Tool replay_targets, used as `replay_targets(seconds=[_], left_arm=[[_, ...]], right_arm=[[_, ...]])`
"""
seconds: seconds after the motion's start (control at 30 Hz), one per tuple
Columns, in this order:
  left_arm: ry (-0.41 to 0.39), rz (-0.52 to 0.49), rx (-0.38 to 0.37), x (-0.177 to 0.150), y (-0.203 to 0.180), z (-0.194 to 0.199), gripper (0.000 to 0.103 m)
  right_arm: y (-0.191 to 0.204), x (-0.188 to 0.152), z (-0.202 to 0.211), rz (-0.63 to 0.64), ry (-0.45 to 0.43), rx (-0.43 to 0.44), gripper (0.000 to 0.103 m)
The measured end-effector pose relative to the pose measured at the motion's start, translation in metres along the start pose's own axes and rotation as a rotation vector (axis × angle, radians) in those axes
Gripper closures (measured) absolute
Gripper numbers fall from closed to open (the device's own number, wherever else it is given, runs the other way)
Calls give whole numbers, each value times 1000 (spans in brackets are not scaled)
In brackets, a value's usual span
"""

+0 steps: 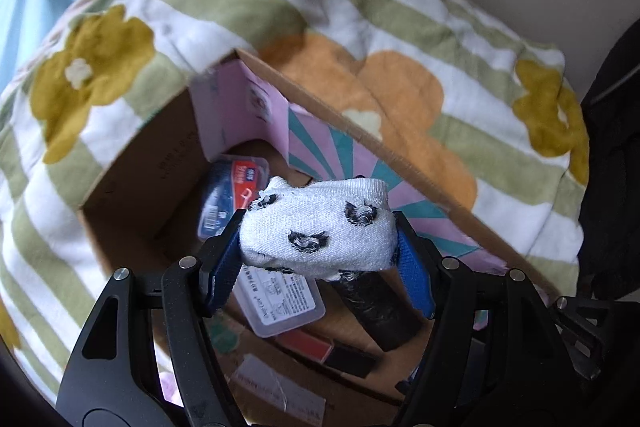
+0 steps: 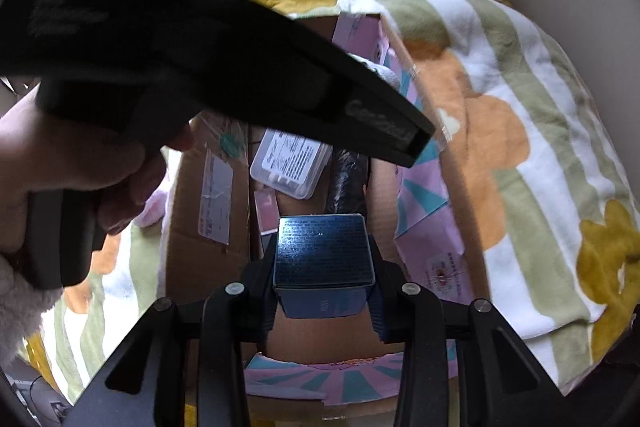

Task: Organize objects
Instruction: 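Open both tools to drop the sock and cube into the box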

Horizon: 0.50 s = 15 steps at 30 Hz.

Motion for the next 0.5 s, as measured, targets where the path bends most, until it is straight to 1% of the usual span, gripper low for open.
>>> replay_targets(seconds=[0.13, 0.23, 0.27, 0.3, 0.33, 0.37, 0.4, 0.43, 0.47, 0.5], left_arm=[[8, -25, 1, -1, -6, -9, 36], [14, -43, 7, -1, -10, -13, 36], [16, -46, 17, 0, -12, -13, 31], [19, -48, 24, 1, -13, -13, 24], [17, -48, 35, 3, -13, -12, 1], [8, -48, 40, 4, -13, -11, 0], [-3, -46, 37, 5, -13, -9, 0], [-3, -46, 34, 6, -12, -8, 0], [-3, -42, 35, 7, -11, -7, 0], [-2, -42, 40, 8, -10, -7, 0]], right_arm=[[-1, -5, -7, -16, 7, 15, 69], [-4, -6, -10, -44, 6, 43, 68], [-5, -6, -10, -63, 6, 56, 64], [-6, -6, -10, -71, 5, 56, 46], [-6, -6, -9, -73, 0, 53, 34], [-6, -6, -7, -71, -10, 49, 16], [-5, -6, -4, -67, -24, 47, 10], [-4, -6, -2, -64, -31, 47, 7], [-3, -7, -1, -62, -32, 48, 2], [-3, -7, -1, -62, -28, 51, 1]])
Point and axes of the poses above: each gripper's, at about its wrist camera, not at the fingertips, and z roughly against the way its jaws point, y to its left, x to its top, the point moved 2 cm from there along -z, roughly the way its jaws point, and after that the axes turned 11 degrees about x, right-handed, at the moved point
